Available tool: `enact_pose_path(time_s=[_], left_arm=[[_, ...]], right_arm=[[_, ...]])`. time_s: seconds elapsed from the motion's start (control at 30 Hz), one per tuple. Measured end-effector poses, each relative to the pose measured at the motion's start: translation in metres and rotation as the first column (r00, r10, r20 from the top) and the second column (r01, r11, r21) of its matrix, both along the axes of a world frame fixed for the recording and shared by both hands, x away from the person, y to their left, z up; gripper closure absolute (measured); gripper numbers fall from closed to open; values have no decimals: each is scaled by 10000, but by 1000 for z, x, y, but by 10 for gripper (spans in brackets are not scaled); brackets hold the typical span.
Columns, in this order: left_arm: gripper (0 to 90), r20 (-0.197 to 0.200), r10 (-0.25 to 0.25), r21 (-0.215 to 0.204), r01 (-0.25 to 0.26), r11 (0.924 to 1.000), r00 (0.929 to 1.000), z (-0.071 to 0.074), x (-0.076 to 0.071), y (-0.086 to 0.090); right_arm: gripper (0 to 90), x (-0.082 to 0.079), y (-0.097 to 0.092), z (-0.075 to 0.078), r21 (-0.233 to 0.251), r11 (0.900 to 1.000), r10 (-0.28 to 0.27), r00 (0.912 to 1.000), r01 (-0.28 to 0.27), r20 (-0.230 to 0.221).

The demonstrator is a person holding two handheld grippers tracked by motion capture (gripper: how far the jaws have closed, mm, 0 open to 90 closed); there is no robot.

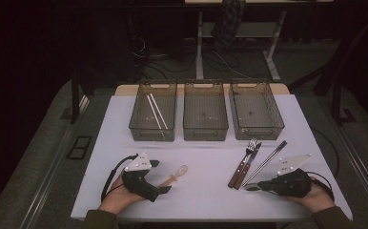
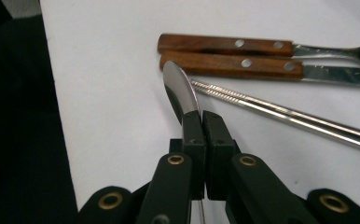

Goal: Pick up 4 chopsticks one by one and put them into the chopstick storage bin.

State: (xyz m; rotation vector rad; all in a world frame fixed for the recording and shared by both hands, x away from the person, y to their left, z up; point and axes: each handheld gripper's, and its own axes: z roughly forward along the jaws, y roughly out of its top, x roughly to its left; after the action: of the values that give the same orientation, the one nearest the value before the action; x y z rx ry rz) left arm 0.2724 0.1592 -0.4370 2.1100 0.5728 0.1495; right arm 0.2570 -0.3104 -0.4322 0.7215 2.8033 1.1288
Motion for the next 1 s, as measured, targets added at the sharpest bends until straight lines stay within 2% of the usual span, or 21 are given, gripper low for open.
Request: enact_pose_path(time_s=[0.17, 0.33, 0.47, 0.67, 0.83, 1.0], left_arm=[[0, -2, 14, -5, -14, 10000, 10000, 0, 0, 0], [0, -10, 17, -9, -17, 10000, 10000, 0, 0, 0], [0, 6, 21, -12, -21, 10000, 10000, 0, 0, 0], [0, 4, -3, -15, 3, 10000, 10000, 0, 0, 0], [0, 3, -1, -16, 1, 10000, 10000, 0, 0, 0], [0, 9, -4, -26, 4, 10000, 10000, 0, 0, 0]], right_arm=[[891, 4, 0, 4, 395, 9991, -127, 9999, 126, 42], [891, 11, 9, 14, 820, 9964, -205, 9996, 191, 170], [892, 18, 23, 22, 818, 9965, -201, 9993, 175, 303], [893, 24, 40, 25, 862, 9963, -4, 9993, -28, 372], [893, 28, 55, 33, 1262, 9920, 23, 9991, -77, 427], [895, 31, 73, 37, 1298, 9912, 183, 9981, -259, 597]])
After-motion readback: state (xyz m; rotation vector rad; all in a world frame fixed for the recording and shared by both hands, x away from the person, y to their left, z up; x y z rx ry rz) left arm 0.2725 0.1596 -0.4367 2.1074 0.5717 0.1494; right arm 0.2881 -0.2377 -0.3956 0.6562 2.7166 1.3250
